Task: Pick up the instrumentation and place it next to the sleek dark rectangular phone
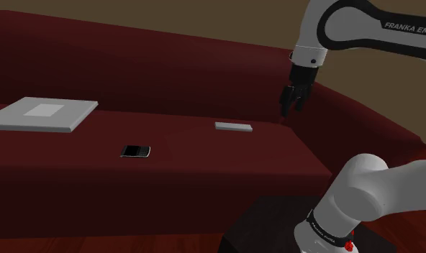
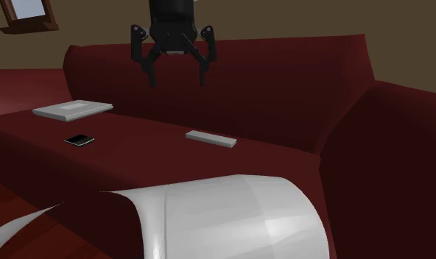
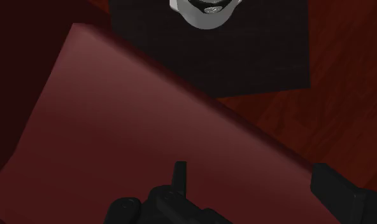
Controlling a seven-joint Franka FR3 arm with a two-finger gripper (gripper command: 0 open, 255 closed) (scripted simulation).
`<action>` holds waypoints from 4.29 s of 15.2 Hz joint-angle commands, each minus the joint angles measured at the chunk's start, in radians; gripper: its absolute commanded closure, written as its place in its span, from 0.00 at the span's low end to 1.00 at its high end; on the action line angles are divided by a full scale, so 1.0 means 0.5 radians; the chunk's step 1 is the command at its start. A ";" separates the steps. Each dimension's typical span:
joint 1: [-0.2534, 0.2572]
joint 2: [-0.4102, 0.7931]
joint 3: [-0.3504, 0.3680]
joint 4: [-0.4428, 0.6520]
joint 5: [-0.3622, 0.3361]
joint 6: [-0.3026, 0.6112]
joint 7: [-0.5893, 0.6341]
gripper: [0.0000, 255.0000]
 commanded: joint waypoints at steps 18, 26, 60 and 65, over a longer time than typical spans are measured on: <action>0.213 1.009 -0.608 0.125 -0.184 0.967 -1.232 0.00; 0.295 1.667 -0.741 0.475 0.068 1.261 -1.868 0.00; 0.249 2.170 -0.686 0.744 0.318 1.462 -2.294 1.00; 0.258 2.099 -0.697 0.796 0.280 1.345 -2.268 1.00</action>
